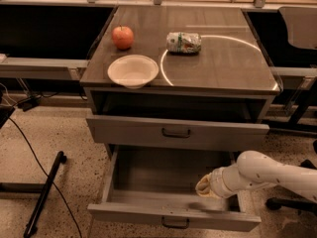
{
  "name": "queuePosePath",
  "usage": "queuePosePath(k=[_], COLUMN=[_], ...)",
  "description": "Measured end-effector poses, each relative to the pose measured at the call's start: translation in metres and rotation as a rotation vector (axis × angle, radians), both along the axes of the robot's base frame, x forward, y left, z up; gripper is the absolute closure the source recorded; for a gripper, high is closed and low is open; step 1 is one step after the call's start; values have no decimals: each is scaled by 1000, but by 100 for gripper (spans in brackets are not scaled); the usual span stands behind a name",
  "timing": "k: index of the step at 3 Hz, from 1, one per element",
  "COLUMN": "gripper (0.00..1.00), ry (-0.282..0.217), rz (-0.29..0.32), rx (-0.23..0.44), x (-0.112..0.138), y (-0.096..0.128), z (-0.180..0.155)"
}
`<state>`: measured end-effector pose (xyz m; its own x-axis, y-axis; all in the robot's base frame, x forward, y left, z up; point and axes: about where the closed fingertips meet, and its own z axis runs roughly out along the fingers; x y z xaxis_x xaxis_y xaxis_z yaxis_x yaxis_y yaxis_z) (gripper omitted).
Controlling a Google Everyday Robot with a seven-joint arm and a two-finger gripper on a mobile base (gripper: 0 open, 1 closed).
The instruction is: Open middle drawer
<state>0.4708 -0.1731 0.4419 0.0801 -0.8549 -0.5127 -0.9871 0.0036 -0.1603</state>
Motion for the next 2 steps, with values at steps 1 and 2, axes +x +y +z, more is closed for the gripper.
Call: queuePosePath(k=[1,2], gripper=[100,100], ry=[50,98], rz=[2,26], rx=[-30,-52], x=[-5,-23], y=[6,7], z=[-24,-34])
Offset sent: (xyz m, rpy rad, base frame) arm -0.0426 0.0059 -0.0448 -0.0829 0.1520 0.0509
